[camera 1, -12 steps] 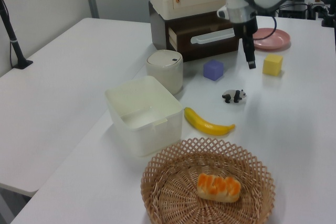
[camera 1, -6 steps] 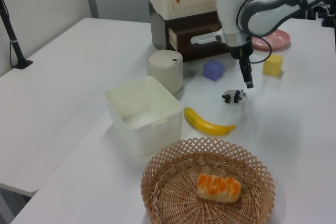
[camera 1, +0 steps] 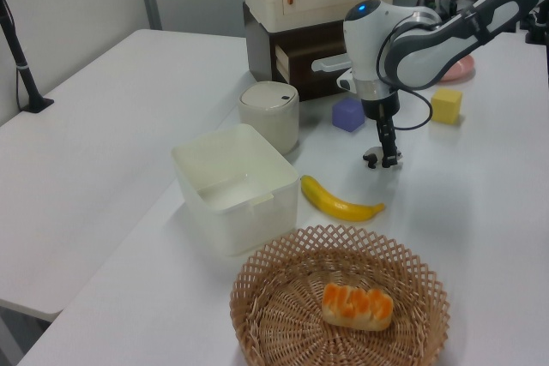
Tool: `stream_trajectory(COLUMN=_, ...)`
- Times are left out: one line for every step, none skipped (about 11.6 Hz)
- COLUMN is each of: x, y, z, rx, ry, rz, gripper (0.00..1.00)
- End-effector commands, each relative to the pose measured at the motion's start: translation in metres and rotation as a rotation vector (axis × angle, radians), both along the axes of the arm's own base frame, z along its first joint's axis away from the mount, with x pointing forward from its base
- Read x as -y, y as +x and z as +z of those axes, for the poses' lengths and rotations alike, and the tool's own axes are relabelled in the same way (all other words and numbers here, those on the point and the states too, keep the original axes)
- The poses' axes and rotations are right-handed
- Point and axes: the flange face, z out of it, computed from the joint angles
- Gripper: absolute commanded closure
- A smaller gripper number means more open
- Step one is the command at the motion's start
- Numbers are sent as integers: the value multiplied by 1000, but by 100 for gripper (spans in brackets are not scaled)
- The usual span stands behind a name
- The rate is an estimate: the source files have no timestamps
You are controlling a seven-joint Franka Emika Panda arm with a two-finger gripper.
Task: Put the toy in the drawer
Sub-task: 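Move the gripper down over the panda toy, then close the gripper on the panda toy and lift it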
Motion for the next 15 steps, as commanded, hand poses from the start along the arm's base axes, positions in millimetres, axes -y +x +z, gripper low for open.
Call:
stream_trajectory(x=-6, y=2, z=-3, rx=31, ry=-15, rz=4, gripper=40)
stream_trajectory(x=-10, y=1, z=-3, rx=30, ry=-15, rz=10, gripper=55)
stream_trajectory(x=-10, y=1, z=0, rx=33, ry=-15, rz=10, gripper=67)
stream_trajectory(x=-10, y=0, z=8, rx=37, ry=-13, rz=10, gripper=72)
stream_trajectory(x=-9, y=0, z=20, rx=53, ry=-9, rz=12, gripper=78)
stream_trajectory(x=-8, y=0, z=37, rx=65, ry=-6, rz=16, gripper=80)
stream_trajectory(x=-5, y=5, z=65, rx=88, ry=-2, rz=18, gripper=80)
stream_trajectory(x=0, y=13, z=102, rx=116, ry=3, rz=23, gripper=80)
stream_trajectory(x=11, y=20, z=135, rx=129, ry=7, rz=17, gripper=80)
stream_trajectory(x=19, y=27, z=166, rx=150, ry=10, rz=-2, gripper=80)
stream_trajectory(x=29, y=32, z=187, rx=166, ry=8, rz=-21, gripper=80)
stream_trajectory(x=43, y=35, z=203, rx=186, ry=9, rz=-47, gripper=80)
stream_trajectory(x=51, y=38, z=218, rx=215, ry=17, rz=-64, gripper=80)
stream_trajectory(x=62, y=43, z=227, rx=241, ry=24, rz=-79, gripper=80)
stream_trajectory(x=76, y=47, z=232, rx=260, ry=16, rz=-73, gripper=80)
